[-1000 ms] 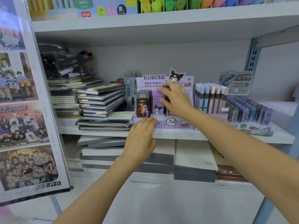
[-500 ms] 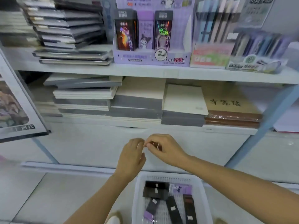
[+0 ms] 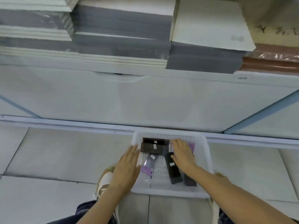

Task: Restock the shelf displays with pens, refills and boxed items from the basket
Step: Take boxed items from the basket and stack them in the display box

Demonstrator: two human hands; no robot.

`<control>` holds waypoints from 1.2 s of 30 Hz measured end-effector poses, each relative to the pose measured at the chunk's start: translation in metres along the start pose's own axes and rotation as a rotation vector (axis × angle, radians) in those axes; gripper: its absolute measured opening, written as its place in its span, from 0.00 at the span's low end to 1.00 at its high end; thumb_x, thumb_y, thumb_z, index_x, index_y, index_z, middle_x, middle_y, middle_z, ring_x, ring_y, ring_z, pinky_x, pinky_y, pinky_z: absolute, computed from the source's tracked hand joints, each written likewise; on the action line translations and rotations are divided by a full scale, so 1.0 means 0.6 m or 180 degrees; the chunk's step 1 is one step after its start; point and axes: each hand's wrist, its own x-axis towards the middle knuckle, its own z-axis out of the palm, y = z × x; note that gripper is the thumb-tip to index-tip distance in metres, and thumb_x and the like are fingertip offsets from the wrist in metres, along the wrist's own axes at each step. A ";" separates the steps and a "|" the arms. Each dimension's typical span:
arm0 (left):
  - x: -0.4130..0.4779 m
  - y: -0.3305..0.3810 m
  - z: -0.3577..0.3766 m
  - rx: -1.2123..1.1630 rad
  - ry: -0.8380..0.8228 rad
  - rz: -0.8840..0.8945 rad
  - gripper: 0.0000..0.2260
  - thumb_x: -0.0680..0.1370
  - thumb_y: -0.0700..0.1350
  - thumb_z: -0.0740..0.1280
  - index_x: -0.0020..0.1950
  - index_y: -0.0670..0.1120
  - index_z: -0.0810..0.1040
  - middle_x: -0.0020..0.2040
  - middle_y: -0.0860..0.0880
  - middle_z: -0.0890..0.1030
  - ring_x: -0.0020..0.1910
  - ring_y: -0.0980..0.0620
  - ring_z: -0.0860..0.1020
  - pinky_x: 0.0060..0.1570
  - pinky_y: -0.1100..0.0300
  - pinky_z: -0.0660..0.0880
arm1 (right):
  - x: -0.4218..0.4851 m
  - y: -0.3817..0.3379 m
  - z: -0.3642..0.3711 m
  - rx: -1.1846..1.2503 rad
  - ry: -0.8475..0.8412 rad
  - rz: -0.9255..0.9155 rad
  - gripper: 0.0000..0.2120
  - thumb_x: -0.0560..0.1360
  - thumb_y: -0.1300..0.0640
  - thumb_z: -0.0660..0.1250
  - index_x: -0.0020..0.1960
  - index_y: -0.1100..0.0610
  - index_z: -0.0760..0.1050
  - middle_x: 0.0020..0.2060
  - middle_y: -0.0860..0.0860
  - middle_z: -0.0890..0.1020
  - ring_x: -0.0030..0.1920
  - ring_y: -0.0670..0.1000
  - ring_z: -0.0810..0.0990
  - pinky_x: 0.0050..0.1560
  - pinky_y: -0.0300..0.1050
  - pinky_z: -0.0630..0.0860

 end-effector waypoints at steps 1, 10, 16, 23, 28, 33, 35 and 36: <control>0.002 -0.002 0.005 0.0016 0.0188 0.0058 0.28 0.68 0.44 0.78 0.65 0.37 0.76 0.68 0.41 0.74 0.66 0.42 0.75 0.59 0.48 0.75 | 0.003 0.002 0.006 -0.0096 0.0078 0.0000 0.25 0.73 0.63 0.69 0.68 0.56 0.68 0.62 0.53 0.72 0.60 0.52 0.70 0.59 0.43 0.67; 0.020 0.010 0.006 -0.0450 0.0576 -0.0059 0.17 0.74 0.37 0.72 0.63 0.39 0.77 0.63 0.39 0.77 0.62 0.38 0.76 0.59 0.43 0.75 | 0.004 0.029 -0.029 0.0583 0.0333 -0.0511 0.05 0.76 0.56 0.69 0.50 0.56 0.78 0.46 0.50 0.83 0.47 0.51 0.80 0.52 0.47 0.72; 0.063 0.069 -0.002 -0.1703 0.0208 -0.0206 0.10 0.82 0.44 0.61 0.61 0.46 0.77 0.54 0.50 0.78 0.54 0.54 0.73 0.51 0.66 0.66 | 0.011 0.002 -0.097 0.2619 0.0264 0.0078 0.10 0.76 0.58 0.70 0.55 0.49 0.75 0.47 0.45 0.84 0.46 0.42 0.83 0.46 0.34 0.79; 0.106 0.142 0.057 -0.1544 -0.0771 -0.0725 0.10 0.80 0.47 0.65 0.60 0.47 0.78 0.52 0.49 0.82 0.45 0.55 0.77 0.46 0.62 0.73 | -0.020 0.071 -0.099 0.1576 -0.0590 0.0681 0.09 0.78 0.59 0.66 0.58 0.58 0.75 0.52 0.54 0.81 0.46 0.50 0.80 0.44 0.38 0.74; 0.124 0.175 0.103 -0.1646 -0.0899 -0.1216 0.12 0.77 0.46 0.69 0.55 0.40 0.77 0.54 0.41 0.79 0.52 0.44 0.78 0.49 0.55 0.74 | -0.037 0.087 -0.070 0.1589 -0.0694 0.0783 0.07 0.78 0.61 0.66 0.55 0.60 0.75 0.53 0.56 0.79 0.49 0.55 0.79 0.54 0.48 0.78; 0.119 0.185 0.127 -0.2039 -0.0707 -0.1488 0.14 0.76 0.42 0.71 0.61 0.43 0.77 0.60 0.41 0.75 0.50 0.46 0.78 0.55 0.51 0.76 | -0.037 0.091 -0.033 0.1502 -0.0910 0.0937 0.09 0.79 0.61 0.64 0.59 0.61 0.73 0.56 0.58 0.74 0.50 0.55 0.76 0.54 0.45 0.74; 0.116 0.184 0.130 -0.2155 -0.0590 -0.1491 0.16 0.76 0.42 0.71 0.64 0.45 0.76 0.62 0.44 0.73 0.49 0.49 0.79 0.54 0.56 0.75 | -0.035 0.094 -0.026 0.1492 -0.0851 0.0946 0.11 0.79 0.60 0.64 0.60 0.60 0.73 0.58 0.56 0.69 0.49 0.51 0.73 0.56 0.40 0.71; 0.115 0.185 0.131 -0.2229 -0.0562 -0.1473 0.17 0.76 0.43 0.71 0.64 0.46 0.75 0.61 0.46 0.72 0.48 0.51 0.78 0.53 0.58 0.75 | -0.034 0.095 -0.024 0.1490 -0.0836 0.0927 0.11 0.78 0.60 0.64 0.60 0.60 0.73 0.58 0.55 0.68 0.49 0.50 0.72 0.56 0.39 0.69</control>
